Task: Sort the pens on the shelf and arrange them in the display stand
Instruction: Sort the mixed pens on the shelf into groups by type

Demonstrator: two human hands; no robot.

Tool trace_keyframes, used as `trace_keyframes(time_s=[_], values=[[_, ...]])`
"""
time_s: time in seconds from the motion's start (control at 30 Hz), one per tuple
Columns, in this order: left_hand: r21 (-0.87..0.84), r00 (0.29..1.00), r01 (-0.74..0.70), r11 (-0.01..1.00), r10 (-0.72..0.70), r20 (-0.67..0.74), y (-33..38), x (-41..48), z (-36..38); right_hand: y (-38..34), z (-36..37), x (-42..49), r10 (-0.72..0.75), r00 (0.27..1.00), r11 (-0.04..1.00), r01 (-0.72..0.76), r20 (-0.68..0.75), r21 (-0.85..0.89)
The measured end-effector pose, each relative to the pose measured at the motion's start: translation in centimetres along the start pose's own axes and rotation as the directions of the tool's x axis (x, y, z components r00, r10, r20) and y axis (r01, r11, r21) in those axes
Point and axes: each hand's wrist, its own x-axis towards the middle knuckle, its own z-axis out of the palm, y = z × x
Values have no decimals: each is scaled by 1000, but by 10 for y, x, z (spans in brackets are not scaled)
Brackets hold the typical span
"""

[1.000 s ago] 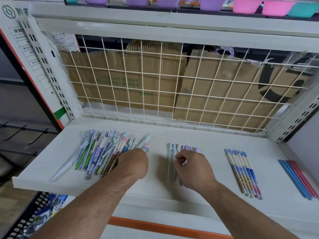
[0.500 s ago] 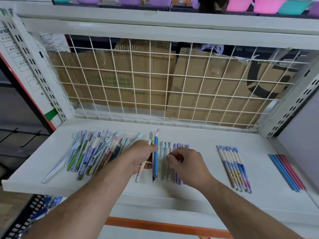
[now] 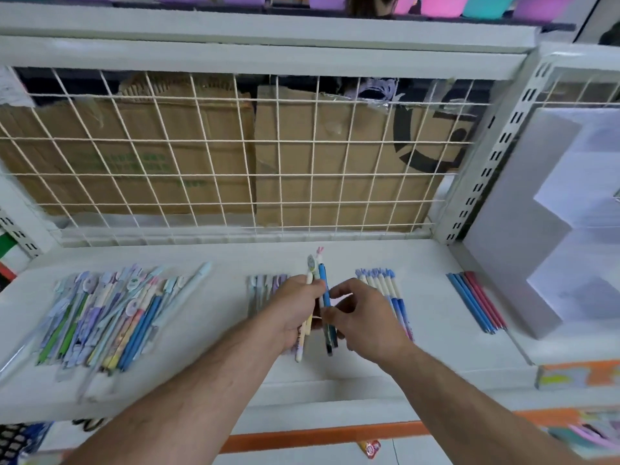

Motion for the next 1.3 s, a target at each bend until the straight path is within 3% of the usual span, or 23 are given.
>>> trace_keyframes(time_s=[0.23,0.47,0.8,1.3], values=[[53,1000,8,999,-9,16,3,8,65,47,-69,-4,63,973,982,-101,-221,-162],[26,998,-7,1000,6,65,5,15,114,95,-136,2,98,910,856,-284,-403,-432],[-37,994,19,999,-15,105,12,29,147,119,-177,16,58,922,691,-314,-383,-651],[-41,997,19,999,-16,75,7,35,152,129,-178,19,13,923,678,-290,-384,-675]])
